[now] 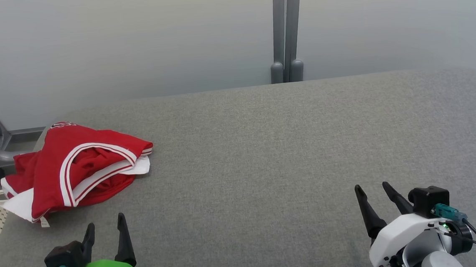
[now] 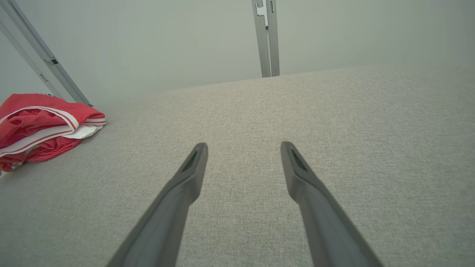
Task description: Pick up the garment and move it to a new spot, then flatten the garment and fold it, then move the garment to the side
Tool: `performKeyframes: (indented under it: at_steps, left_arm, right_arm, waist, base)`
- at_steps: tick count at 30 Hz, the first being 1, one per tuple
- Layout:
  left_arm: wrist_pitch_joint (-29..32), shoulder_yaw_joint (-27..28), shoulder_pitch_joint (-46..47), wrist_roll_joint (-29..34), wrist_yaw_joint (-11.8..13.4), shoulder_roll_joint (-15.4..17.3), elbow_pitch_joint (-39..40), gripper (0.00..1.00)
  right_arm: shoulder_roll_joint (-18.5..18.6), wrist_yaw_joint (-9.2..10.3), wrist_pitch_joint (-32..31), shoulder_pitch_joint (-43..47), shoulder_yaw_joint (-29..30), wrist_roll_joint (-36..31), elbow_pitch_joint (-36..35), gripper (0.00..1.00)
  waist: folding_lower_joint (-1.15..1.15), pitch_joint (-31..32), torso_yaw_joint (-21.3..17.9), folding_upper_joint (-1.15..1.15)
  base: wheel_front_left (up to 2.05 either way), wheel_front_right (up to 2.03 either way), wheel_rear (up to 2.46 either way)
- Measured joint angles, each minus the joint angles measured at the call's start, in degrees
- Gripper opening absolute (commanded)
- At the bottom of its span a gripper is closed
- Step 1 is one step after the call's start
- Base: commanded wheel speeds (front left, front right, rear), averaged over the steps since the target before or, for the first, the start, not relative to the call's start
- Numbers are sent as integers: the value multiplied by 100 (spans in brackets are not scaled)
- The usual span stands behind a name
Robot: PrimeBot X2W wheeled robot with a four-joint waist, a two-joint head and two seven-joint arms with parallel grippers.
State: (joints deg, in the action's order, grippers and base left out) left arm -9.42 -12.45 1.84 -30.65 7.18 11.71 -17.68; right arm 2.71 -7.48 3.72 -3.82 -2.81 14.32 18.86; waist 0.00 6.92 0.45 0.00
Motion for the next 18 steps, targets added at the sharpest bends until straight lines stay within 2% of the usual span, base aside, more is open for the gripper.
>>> performKeyframes:
  at_steps: [9, 18]
  left_arm:
    - [-53, -48, 0, 192, 86, 34, -33, 100]
    - [-57, -53, 1, 163, 98, 45, -34, 100]
  right_arm:
    - [4, 0, 25, -35, -69, -245, 48, 100]
    - [5, 0, 40, -59, -79, -219, 109, 100]
  waist:
    - [0, 8, 6, 0]
    - [0, -5, 9, 0]
  base:
    - [0, 0, 0]
    - [0, 0, 0]
